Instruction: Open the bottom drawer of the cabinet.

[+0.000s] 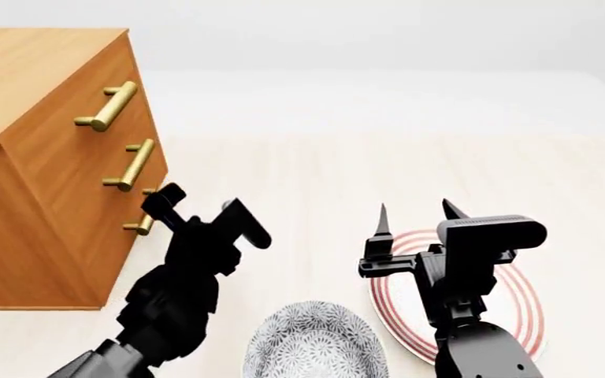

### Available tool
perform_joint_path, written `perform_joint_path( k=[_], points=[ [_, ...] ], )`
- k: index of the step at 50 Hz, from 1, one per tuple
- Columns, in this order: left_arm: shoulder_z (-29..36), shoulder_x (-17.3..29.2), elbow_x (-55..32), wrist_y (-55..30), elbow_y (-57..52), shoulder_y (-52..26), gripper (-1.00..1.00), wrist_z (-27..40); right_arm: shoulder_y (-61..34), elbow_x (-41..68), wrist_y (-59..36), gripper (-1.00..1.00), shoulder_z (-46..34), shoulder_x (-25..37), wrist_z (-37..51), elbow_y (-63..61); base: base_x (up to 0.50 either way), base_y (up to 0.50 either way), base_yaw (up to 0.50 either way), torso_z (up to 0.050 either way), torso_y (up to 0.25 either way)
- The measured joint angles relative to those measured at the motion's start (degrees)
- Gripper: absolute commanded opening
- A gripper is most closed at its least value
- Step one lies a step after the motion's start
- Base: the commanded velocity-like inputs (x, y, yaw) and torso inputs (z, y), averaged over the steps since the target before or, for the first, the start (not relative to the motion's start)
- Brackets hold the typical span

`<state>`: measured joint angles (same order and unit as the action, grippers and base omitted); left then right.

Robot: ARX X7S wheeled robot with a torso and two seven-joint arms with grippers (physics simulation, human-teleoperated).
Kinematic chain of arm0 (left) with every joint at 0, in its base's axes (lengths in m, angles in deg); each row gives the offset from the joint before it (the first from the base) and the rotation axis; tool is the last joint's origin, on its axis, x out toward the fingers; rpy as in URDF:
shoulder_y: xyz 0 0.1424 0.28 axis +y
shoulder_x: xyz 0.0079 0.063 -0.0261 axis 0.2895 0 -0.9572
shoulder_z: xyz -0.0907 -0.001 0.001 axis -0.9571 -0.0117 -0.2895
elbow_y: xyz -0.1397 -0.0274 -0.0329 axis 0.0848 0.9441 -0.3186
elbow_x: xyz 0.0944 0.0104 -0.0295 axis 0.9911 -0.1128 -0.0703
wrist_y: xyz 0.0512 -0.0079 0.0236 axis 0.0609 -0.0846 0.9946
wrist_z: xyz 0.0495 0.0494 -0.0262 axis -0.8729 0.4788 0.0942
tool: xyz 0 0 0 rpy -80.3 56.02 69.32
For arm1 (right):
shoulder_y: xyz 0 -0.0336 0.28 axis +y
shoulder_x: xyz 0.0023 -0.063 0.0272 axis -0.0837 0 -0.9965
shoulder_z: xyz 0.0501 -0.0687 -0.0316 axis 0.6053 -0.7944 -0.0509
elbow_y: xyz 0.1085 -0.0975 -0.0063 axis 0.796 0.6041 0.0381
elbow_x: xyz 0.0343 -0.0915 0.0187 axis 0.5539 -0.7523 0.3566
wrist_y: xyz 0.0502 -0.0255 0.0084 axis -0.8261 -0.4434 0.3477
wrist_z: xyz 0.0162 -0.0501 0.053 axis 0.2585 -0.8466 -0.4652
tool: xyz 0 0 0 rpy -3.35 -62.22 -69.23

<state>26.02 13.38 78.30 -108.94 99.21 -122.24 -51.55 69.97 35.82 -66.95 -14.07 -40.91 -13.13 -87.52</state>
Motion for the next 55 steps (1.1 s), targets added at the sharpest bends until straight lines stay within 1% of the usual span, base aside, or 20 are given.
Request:
perform_joint_path(
  k=[7,19,24,36,55],
  points=[
    [1.3,-1.9,0.6,3.5,8.8,-1.9,1.0,1.4,-0.1,0.3,-0.1,1.0,-0.1,0.2,0.2,-0.2,0.0,0.0,0.0,0.0,0.0],
    [2.4,-6.5,0.4,13.0,29.4,-6.7,1.0,5.0,-0.2,0.7,-0.1,1.0,-0.2,0.4,0.6,-0.3,0.0,0.0,0.0,0.0,0.0],
    [2.6,-7.6,-0.3,15.3,35.0,-8.1,1.0,6.1,-0.1,0.8,0.0,1.0,-0.3,0.5,0.7,-0.3,0.0,0.0,0.0,0.0,0.0],
    [4.0,-8.3,-3.1,17.1,40.5,-9.8,1.0,7.9,0.0,1.1,0.4,1.0,-0.5,0.7,0.9,-0.1,0.0,0.0,0.0,0.0,0.0],
    [6.7,-7.4,-7.7,15.7,42.5,-10.8,1.0,9.5,0.2,1.7,0.8,1.0,-0.7,1.1,1.4,0.0,0.0,0.0,0.0,0.0,0.0]
  ],
)
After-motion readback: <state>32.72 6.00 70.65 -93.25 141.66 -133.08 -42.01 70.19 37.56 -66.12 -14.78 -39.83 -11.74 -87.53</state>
